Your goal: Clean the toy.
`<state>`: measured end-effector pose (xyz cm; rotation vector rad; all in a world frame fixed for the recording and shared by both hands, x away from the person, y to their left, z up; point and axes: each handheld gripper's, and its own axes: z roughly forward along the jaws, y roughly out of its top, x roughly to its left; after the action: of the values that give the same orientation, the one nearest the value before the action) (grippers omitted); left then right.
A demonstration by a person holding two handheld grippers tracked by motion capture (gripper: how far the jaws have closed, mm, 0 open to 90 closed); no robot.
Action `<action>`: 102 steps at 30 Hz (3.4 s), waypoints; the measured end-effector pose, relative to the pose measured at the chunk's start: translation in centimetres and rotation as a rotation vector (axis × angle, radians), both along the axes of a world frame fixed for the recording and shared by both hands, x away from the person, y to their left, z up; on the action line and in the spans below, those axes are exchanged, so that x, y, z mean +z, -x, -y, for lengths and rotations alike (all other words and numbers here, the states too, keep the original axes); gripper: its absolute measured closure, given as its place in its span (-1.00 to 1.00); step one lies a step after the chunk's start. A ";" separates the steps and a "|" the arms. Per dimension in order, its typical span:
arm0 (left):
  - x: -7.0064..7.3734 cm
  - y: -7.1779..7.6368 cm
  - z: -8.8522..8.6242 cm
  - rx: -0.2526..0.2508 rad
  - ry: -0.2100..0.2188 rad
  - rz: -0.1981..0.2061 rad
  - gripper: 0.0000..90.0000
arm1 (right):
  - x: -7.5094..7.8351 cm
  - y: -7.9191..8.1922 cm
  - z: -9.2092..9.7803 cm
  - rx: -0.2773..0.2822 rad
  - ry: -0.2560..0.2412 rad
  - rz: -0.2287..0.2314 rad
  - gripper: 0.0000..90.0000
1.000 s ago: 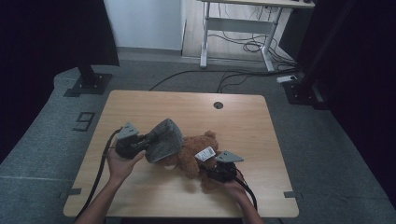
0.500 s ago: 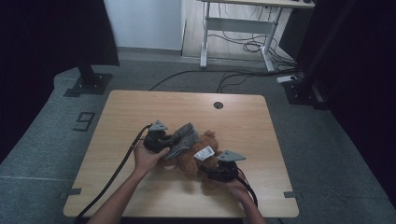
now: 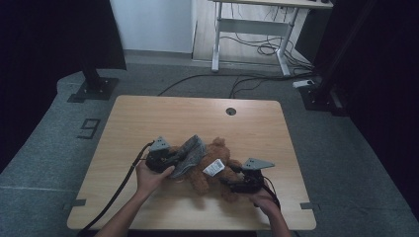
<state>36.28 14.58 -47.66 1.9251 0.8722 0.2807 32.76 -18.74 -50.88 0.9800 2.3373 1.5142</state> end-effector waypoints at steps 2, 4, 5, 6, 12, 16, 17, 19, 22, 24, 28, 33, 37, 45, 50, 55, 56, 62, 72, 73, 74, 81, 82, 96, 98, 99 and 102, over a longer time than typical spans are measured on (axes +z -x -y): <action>-0.1 0.2 0.0 0.002 0.000 0.007 0.74 | 0.4 0.0 0.5 -0.005 -0.012 0.005 -0.38; -0.1 0.4 -0.1 0.000 0.009 0.004 0.74 | 0.7 0.0 1.2 -0.017 -0.052 0.002 -0.39; -0.2 0.5 -0.1 -0.002 0.011 0.005 0.74 | 0.8 0.0 1.5 -0.028 -0.075 -0.002 -0.39; -0.2 0.7 -0.1 -0.007 0.010 0.008 0.74 | 0.8 -0.1 1.5 -0.035 -0.086 -0.008 -0.40; -0.2 2.1 -0.1 -0.027 0.004 0.018 0.74 | -0.1 -0.5 -1.0 -0.022 -0.053 -0.044 -0.50; 0.2 2.3 -0.2 -0.025 0.012 0.006 0.74 | -0.8 -0.7 -1.9 -0.009 -0.058 -0.044 -0.46; 0.5 2.2 -0.1 -0.028 0.014 0.002 0.74 | -0.8 -0.6 -1.9 -0.007 -0.053 -0.041 -0.44; 1.1 2.0 0.3 -0.035 0.009 0.001 0.74 | -1.0 -0.5 -2.0 -0.006 -0.041 -0.023 -0.37; 2.2 1.6 1.9 -0.065 0.015 -0.001 0.73 | -1.2 -0.5 -2.0 -0.024 -0.038 -0.008 -0.27; 2.6 1.4 3.5 -0.093 0.009 0.004 0.73 | -1.3 -0.4 -2.1 -0.030 -0.027 0.008 -0.25; 3.2 0.6 7.3 -0.129 -0.005 0.005 0.72 | -1.3 -0.2 -2.3 -0.030 -0.003 0.033 -0.26; 2.4 -0.8 10.1 -0.097 -0.093 0.032 0.70 | -1.5 -0.1 -2.3 -0.057 0.023 0.043 -0.24; 2.2 -1.4 9.0 -0.082 -0.090 0.002 0.72 | -1.8 -0.2 -1.9 -0.046 0.030 0.031 -0.17; 2.4 -0.9 7.0 -0.067 -0.091 0.011 0.73 | -2.1 -0.1 -2.1 -0.002 0.041 -0.014 -0.10; 2.5 -0.7 5.3 -0.034 -0.108 0.027 0.74 | -2.4 -0.2 -2.3 0.024 0.064 -0.039 -0.02; 2.5 -0.2 2.3 0.023 -0.096 0.030 0.75 | -2.6 -0.2 -2.4 0.032 0.081 -0.061 0.09; 2.4 -0.1 1.6 0.034 -0.090 0.031 0.75 | -2.6 -0.2 -2.4 0.035 0.085 -0.062 0.10; 2.3 1.1 -2.3 0.076 -0.043 0.045 0.75 | -2.8 -0.1 -2.8 0.038 0.094 -0.062 0.11; 0.8 3.1 -7.5 0.164 -0.020 0.041 0.75 | -3.1 -0.2 -2.9 0.036 0.101 -0.077 0.09; 0.5 3.2 -7.8 0.169 -0.020 0.036 0.75 | -3.1 -0.3 -2.9 0.033 0.101 -0.079 0.09; 0.2 3.3 -8.1 0.177 -0.016 0.029 0.75 | -3.1 -0.3 -2.9 0.032 0.101 -0.081 0.09; -2.0 3.7 -9.4 0.217 -0.056 -0.006 0.75 | -3.2 -0.3 -3.0 0.031 0.105 -0.084 0.08; -2.2 3.7 -9.4 0.218 -0.063 -0.008 0.75 | -3.2 -0.3 -3.0 0.031 0.098 -0.088 0.08; 1.4 3.6 -9.4 0.196 -0.004 0.033 0.75 | -3.3 -0.4 -3.0 0.033 0.099 -0.093 0.07; 3.4 3.4 -7.8 0.153 0.003 0.073 0.75 | -3.3 -0.4 -3.0 0.034 0.100 -0.092 0.06; 3.9 3.3 -7.0 0.137 0.002 0.081 0.75 | -3.3 -0.4 -3.0 0.034 0.100 -0.092 0.06; 5.1 2.7 -3.8 0.064 -0.013 0.098 0.75 | -3.3 -0.4 -3.0 0.034 0.101 -0.090 0.06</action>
<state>33.55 18.36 -42.60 1.8810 0.8692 0.4160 33.12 -15.76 -54.16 1.0084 2.4774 1.3759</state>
